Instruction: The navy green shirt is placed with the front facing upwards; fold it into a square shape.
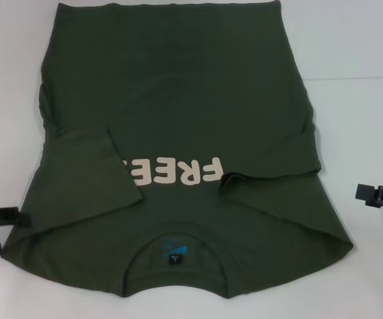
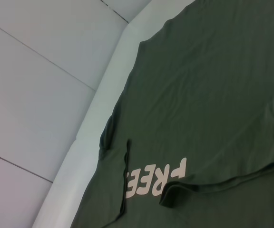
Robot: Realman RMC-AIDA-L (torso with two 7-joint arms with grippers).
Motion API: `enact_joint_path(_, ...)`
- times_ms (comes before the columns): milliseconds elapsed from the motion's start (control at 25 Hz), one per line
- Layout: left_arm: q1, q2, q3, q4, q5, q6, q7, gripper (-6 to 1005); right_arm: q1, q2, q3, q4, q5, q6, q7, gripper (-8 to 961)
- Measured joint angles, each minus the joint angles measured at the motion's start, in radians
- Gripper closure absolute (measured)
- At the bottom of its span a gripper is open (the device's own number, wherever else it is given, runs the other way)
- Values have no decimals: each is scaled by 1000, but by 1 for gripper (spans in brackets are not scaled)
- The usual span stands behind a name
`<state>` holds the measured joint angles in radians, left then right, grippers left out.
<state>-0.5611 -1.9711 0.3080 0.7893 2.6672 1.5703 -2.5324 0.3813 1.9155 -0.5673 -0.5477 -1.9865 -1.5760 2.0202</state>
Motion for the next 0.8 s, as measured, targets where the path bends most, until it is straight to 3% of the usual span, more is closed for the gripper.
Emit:
enact_joint_path(280, -2, 10, 3, 14, 41, 11, -3, 60, 1, 0, 0, -1, 0, 0, 0, 194)
enact_joint_path(800, -6, 2, 23, 1, 41, 5, -3, 59, 9, 0, 0, 1, 0, 2, 0, 193)
